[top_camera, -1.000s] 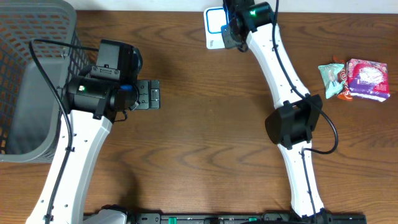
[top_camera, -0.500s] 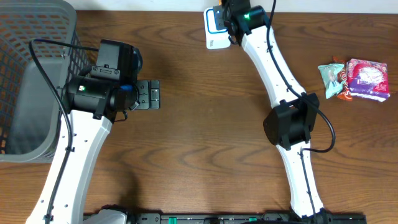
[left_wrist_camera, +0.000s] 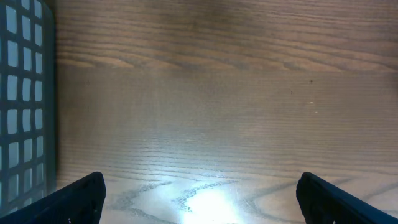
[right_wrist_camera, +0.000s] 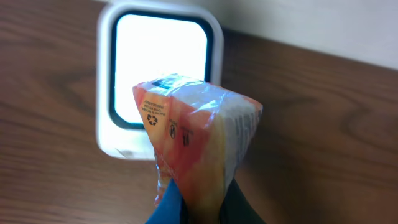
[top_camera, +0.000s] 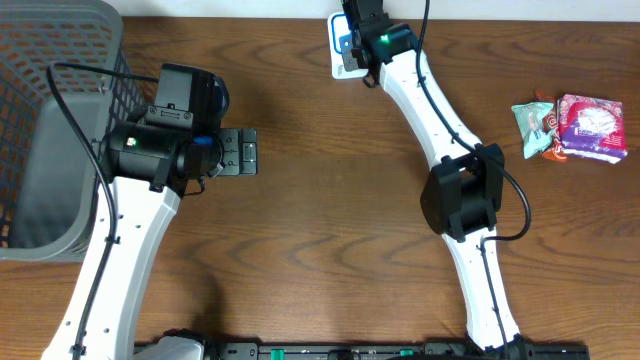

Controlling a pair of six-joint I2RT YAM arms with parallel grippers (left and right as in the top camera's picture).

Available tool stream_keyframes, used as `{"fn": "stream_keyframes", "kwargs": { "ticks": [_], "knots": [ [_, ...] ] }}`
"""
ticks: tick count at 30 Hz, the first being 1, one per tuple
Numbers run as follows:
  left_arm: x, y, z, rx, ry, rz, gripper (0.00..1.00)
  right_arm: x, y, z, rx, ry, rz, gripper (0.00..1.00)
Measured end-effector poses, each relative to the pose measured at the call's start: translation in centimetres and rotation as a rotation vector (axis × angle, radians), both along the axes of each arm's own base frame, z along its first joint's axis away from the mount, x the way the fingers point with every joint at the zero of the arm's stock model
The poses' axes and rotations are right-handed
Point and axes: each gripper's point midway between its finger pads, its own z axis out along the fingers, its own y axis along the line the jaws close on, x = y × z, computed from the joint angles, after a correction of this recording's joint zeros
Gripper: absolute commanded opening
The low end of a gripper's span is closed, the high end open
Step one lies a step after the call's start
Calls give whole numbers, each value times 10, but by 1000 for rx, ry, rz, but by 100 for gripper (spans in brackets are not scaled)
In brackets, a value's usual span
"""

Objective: Scan the item barcode
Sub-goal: 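Raise the orange box up to the scanner face with the right gripper, then carry the orange box right and lower it onto the package pile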

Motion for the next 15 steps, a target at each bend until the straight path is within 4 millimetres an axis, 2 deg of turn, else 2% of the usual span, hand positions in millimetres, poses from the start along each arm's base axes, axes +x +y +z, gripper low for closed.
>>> {"fn": "stream_keyframes", "kwargs": {
  "ticks": [3, 7, 15],
  "knots": [
    [0, 0, 0, 0, 0, 0, 98, -6, -13, -3, -56, 23, -34, 1],
    [0, 0, 0, 0, 0, 0, 98, -17, -45, 1, -166, 57, -109, 1],
    [0, 0, 0, 0, 0, 0, 98, -48, -150, 9, -415, 193, -301, 1]
  ]
}}
